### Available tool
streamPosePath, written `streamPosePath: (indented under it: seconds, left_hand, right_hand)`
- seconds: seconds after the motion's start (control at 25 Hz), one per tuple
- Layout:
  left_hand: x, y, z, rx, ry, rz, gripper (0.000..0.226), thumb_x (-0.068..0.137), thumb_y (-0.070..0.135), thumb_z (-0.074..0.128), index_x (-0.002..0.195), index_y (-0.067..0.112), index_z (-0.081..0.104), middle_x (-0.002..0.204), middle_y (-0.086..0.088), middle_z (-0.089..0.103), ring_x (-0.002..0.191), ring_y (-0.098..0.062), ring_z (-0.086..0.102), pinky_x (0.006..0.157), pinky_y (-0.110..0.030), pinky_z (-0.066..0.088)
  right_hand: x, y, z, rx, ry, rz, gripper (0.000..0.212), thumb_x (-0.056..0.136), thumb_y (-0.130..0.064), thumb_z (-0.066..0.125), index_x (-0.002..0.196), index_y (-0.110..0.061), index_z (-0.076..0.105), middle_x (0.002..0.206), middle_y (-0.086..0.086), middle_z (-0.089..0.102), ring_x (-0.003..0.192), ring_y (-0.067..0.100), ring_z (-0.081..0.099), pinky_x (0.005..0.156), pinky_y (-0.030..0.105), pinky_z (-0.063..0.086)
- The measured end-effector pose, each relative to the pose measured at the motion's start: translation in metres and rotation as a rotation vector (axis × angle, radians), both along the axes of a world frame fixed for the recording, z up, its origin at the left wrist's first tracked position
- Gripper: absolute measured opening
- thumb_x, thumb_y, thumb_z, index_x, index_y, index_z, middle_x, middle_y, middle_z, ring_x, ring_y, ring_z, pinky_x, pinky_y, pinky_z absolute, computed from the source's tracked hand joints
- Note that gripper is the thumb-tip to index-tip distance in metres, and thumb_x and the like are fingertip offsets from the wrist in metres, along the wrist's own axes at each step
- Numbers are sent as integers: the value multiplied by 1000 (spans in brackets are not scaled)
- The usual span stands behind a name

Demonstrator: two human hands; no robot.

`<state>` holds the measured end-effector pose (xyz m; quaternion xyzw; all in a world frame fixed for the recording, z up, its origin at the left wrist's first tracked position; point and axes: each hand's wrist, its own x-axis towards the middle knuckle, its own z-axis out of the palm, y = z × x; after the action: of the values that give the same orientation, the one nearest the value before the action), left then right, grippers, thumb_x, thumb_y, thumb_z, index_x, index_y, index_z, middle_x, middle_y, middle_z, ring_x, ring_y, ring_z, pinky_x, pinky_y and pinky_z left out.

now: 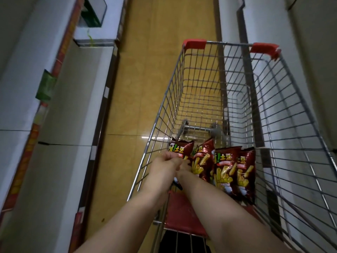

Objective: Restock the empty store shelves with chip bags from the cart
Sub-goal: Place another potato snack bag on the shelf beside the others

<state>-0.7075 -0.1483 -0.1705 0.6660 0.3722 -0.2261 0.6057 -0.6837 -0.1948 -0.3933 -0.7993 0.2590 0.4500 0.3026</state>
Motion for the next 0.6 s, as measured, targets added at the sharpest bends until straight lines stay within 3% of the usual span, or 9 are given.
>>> streamPosePath:
  seconds: [0.08, 0.16, 0.28, 0.36, 0.44, 0.6]
  left_hand:
    - [-1, 0, 0, -11, -5, 13, 13, 90, 0, 51, 84, 12, 55, 62, 4, 58, 57, -7, 56, 47, -13, 43]
    - [-2, -1, 1, 3, -14, 19, 14, 90, 1, 52, 82, 12, 56, 66, 1, 55, 60, -10, 53, 49, -14, 43]
    - [-6, -4, 7, 32, -20, 4, 12, 90, 1, 53, 84, 11, 55, 73, -3, 54, 64, -12, 49, 55, -22, 39]
    - [-6, -6, 15, 62, -33, -15, 10, 88, 2, 54, 97, 6, 56, 84, -8, 57, 67, -15, 50, 55, -24, 39]
    - [-2, -11, 28, 86, -63, -36, 24, 88, 5, 55, 112, 4, 55, 99, -11, 60, 76, -21, 57, 55, -25, 43]
    - [9, -26, 71, 85, -180, -86, 44, 86, 14, 62, 128, 9, 48, 107, -10, 60, 101, -32, 61, 84, -39, 52]
  right_hand:
    - [3, 2, 1, -12, -92, 123, 60, 97, -30, 39, 145, -2, 18, 142, 20, 38, 129, 34, 41, 94, 32, 45]
    - [1, -5, 24, -83, -123, 93, 53, 96, -25, 42, 138, 0, 23, 133, 18, 48, 121, 32, 50, 95, 35, 46]
    - [1, -22, 65, -86, -211, 18, 55, 90, -28, 55, 129, 1, 30, 127, 18, 54, 118, 32, 53, 93, 36, 44]
    - [4, -38, 106, -62, -250, -14, 60, 84, -35, 62, 127, -2, 37, 126, 15, 56, 116, 32, 54, 88, 35, 44]
    - [9, -57, 149, -18, -302, -48, 64, 77, -43, 69, 124, -7, 45, 122, 11, 60, 111, 29, 58, 81, 32, 45]
    - [-4, -104, 239, 198, -518, -184, 29, 75, -34, 75, 98, -22, 60, 102, -1, 67, 93, 18, 63, 72, 25, 45]
